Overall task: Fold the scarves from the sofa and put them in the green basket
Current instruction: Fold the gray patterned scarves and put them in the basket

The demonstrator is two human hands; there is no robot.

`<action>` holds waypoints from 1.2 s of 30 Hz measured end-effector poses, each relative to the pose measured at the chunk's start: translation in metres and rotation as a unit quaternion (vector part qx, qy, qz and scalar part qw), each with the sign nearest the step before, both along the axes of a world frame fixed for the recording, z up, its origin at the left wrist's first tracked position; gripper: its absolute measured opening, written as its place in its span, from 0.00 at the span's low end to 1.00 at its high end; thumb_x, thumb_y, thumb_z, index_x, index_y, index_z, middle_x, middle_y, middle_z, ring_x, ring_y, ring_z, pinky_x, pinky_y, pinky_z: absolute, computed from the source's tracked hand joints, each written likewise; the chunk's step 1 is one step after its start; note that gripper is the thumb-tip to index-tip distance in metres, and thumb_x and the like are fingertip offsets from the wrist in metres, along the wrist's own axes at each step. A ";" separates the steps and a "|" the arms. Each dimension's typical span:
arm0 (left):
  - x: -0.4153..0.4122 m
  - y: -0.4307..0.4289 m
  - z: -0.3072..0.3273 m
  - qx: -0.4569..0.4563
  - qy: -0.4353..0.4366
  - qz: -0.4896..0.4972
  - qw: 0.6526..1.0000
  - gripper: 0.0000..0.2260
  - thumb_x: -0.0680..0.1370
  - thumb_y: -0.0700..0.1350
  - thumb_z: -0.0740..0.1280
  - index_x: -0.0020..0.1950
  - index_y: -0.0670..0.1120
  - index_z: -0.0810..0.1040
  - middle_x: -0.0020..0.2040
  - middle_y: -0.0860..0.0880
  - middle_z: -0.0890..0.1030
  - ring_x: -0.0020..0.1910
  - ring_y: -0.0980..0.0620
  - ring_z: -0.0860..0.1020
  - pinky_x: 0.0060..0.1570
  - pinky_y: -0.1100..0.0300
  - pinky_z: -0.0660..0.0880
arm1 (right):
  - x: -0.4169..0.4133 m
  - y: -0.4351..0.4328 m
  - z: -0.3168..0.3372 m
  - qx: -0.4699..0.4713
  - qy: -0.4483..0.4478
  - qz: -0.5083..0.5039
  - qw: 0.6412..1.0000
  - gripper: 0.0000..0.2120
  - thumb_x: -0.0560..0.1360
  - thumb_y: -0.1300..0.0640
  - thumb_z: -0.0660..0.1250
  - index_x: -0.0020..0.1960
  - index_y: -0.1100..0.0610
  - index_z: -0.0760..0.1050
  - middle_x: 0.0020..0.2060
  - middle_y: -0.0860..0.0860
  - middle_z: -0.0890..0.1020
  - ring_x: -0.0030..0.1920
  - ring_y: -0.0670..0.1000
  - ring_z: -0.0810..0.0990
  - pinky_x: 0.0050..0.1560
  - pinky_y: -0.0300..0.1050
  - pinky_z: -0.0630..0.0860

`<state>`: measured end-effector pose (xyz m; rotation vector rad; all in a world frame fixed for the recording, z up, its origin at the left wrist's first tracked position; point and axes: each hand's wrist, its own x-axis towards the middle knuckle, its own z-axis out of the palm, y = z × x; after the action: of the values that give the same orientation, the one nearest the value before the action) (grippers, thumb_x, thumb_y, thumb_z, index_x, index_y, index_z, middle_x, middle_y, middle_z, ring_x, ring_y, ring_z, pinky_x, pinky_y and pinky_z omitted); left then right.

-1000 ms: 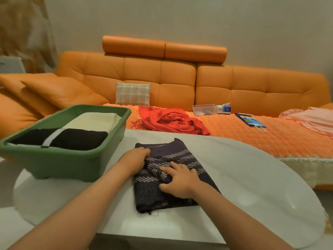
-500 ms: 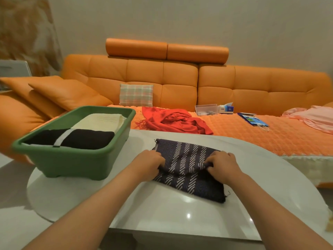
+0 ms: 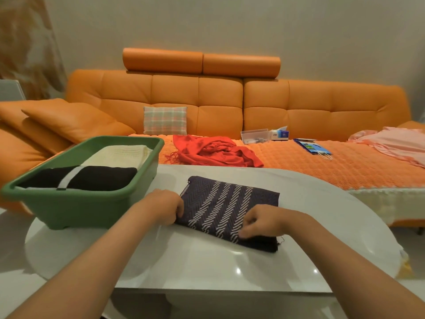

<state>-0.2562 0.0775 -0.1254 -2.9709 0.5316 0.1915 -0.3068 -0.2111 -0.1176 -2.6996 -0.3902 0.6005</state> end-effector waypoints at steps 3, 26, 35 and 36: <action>0.000 -0.011 0.009 0.039 -0.109 0.003 0.993 0.16 0.76 0.40 0.60 0.54 0.53 0.84 0.55 0.51 0.81 0.56 0.46 0.78 0.53 0.56 0.70 | 0.004 0.003 0.006 0.124 0.021 -0.044 0.991 0.13 0.78 0.47 0.65 0.43 0.52 0.84 0.37 0.49 0.85 0.33 0.50 0.81 0.33 0.42 0.74; 0.097 -0.051 -0.061 -0.107 0.023 0.094 0.990 0.34 0.78 0.71 0.46 0.81 0.58 0.43 0.81 0.51 0.41 0.80 0.46 0.41 0.75 0.38 0.39 | 0.085 -0.014 -0.069 -0.132 -0.167 -0.011 0.977 0.31 0.79 0.30 0.43 0.79 0.36 0.39 0.80 0.45 0.39 0.80 0.47 0.38 0.76 0.65 0.38; 0.028 -0.106 -0.046 -0.114 -0.156 -0.012 0.981 0.23 0.80 0.54 0.57 0.74 0.49 0.65 0.72 0.47 0.69 0.70 0.44 0.67 0.68 0.47 0.61 | 0.062 0.009 -0.065 -0.180 -0.145 -0.199 0.952 0.35 0.78 0.29 0.40 0.81 0.42 0.42 0.81 0.53 0.44 0.80 0.58 0.46 0.71 0.72 0.50; 0.018 -0.112 -0.049 -0.129 -0.131 -0.001 0.983 0.23 0.81 0.57 0.56 0.74 0.51 0.65 0.72 0.47 0.69 0.69 0.44 0.67 0.68 0.46 0.60 | 0.058 0.012 -0.064 -0.195 -0.140 -0.217 0.946 0.36 0.78 0.30 0.40 0.81 0.44 0.44 0.81 0.55 0.46 0.79 0.61 0.49 0.71 0.71 0.53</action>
<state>-0.2385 -0.0340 -0.1747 -3.1717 0.5619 -0.2885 -0.2491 -0.1987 -0.1815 -3.1122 0.2912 0.1777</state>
